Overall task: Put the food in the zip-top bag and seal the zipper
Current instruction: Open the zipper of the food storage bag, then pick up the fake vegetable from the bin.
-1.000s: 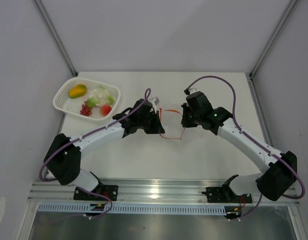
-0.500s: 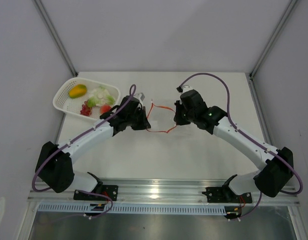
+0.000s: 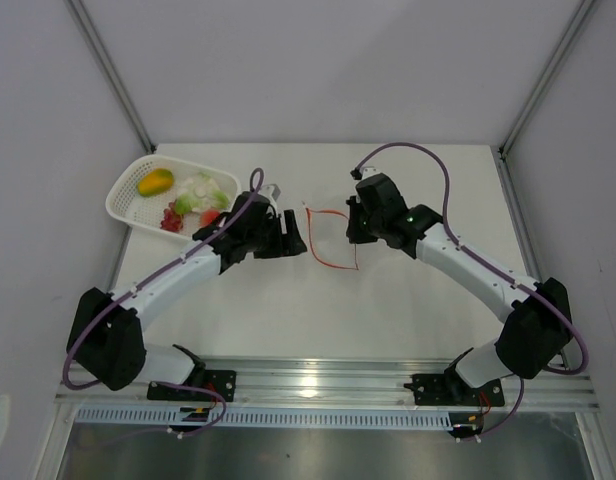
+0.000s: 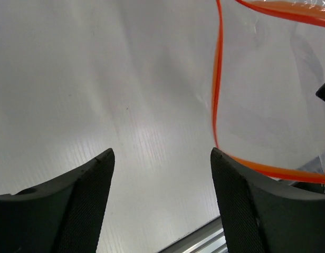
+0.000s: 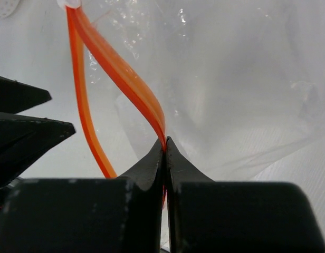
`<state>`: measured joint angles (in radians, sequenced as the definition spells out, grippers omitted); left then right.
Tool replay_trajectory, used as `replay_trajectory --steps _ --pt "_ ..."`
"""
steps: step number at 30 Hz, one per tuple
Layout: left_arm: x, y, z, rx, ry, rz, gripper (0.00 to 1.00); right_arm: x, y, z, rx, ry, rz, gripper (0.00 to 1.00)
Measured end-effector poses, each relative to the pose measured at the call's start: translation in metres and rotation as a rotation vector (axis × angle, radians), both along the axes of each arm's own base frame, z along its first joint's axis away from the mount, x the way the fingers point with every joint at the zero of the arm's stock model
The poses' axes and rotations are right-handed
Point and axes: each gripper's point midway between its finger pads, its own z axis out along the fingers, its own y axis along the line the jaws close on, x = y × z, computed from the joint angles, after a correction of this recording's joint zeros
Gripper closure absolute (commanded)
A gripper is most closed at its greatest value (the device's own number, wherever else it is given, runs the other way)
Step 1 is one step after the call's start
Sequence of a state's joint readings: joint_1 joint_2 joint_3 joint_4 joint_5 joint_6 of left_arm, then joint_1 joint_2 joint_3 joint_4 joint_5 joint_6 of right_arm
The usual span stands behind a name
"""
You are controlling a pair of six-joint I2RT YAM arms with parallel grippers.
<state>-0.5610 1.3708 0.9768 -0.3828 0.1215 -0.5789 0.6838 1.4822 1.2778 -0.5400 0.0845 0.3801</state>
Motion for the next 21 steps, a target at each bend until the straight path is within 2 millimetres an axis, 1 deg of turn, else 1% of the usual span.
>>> replay_trajectory --steps 1,3,4,8,10,12,16,19,21 --pt "0.003 0.003 0.003 -0.005 -0.015 0.01 0.2 0.002 -0.003 0.0 -0.001 0.001 -0.008 1.0" --pt "0.007 0.007 0.012 -0.019 -0.046 0.022 0.05 0.005 -0.006 0.0 0.0 0.002 -0.017 1.0" --pt "0.009 0.009 0.019 -0.029 -0.07 0.024 0.02 0.006 -0.008 0.0 0.0 0.002 -0.023 1.0" --pt "0.014 0.016 0.051 -0.069 -0.169 0.044 0.01 0.008 -0.011 0.0 0.001 0.003 -0.031 1.0" --pt "0.02 0.027 0.061 -0.071 -0.198 0.078 0.0 0.008 -0.011 0.0 0.0 0.004 -0.031 1.0" --pt "0.032 0.047 0.065 -0.059 -0.208 0.152 0.01 0.008 -0.011 0.001 -0.001 0.004 -0.031 1.0" --pt "0.059 0.103 0.066 -0.002 -0.217 0.389 0.0 0.007 -0.012 0.0 -0.012 0.004 -0.025 1.0" --pt "0.077 0.138 0.065 0.024 -0.218 0.541 0.0 0.006 -0.014 -0.002 -0.022 0.008 -0.022 1.0" --pt "0.091 0.155 0.063 0.04 -0.198 0.624 0.0 0.006 -0.016 -0.002 -0.028 0.009 -0.022 1.0"
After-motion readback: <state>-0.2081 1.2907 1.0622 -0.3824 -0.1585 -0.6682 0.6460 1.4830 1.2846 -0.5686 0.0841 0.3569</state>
